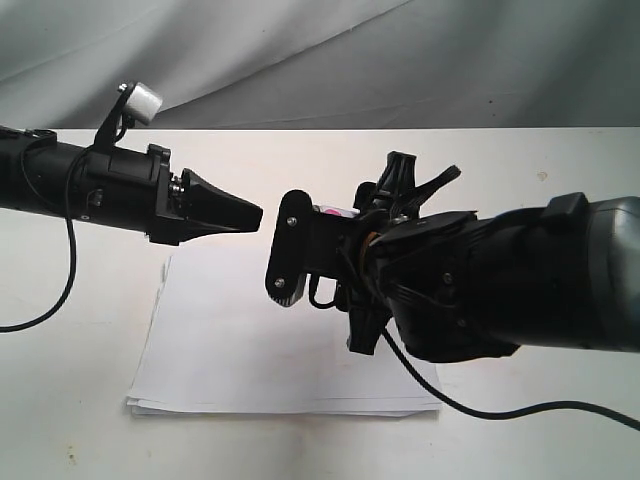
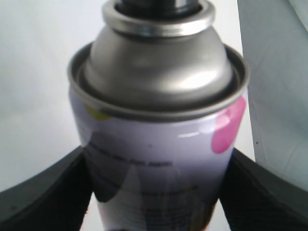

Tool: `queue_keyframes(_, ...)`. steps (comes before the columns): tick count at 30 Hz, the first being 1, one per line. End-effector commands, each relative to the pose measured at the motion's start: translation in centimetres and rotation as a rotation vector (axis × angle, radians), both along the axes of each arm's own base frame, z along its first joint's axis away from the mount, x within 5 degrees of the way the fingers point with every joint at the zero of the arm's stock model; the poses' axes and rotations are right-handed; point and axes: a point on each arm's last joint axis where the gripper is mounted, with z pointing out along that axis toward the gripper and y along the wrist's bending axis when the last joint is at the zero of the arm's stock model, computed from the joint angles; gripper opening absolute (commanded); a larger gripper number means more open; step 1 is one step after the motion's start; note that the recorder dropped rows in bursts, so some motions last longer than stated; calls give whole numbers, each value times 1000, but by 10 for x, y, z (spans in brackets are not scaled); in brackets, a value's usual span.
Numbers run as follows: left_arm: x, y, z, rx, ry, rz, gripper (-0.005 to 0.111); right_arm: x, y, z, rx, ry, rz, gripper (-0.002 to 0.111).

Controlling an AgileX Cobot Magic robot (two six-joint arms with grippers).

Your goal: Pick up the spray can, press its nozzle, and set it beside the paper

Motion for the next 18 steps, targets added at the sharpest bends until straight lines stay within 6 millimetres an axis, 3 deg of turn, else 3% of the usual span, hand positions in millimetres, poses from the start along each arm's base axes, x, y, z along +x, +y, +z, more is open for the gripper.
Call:
queue_keyframes(1,2,-16,-2,39,-20,10,0,0,0,6,-6,-24,11,0)
queue_keyframes(6,5,-32,-26,59,40,6,0,0,2,6,-14,-18,46,0)
queue_keyframes(18,7,-33,-30,51,55,11,0,0,7,5,24,-11,88,0)
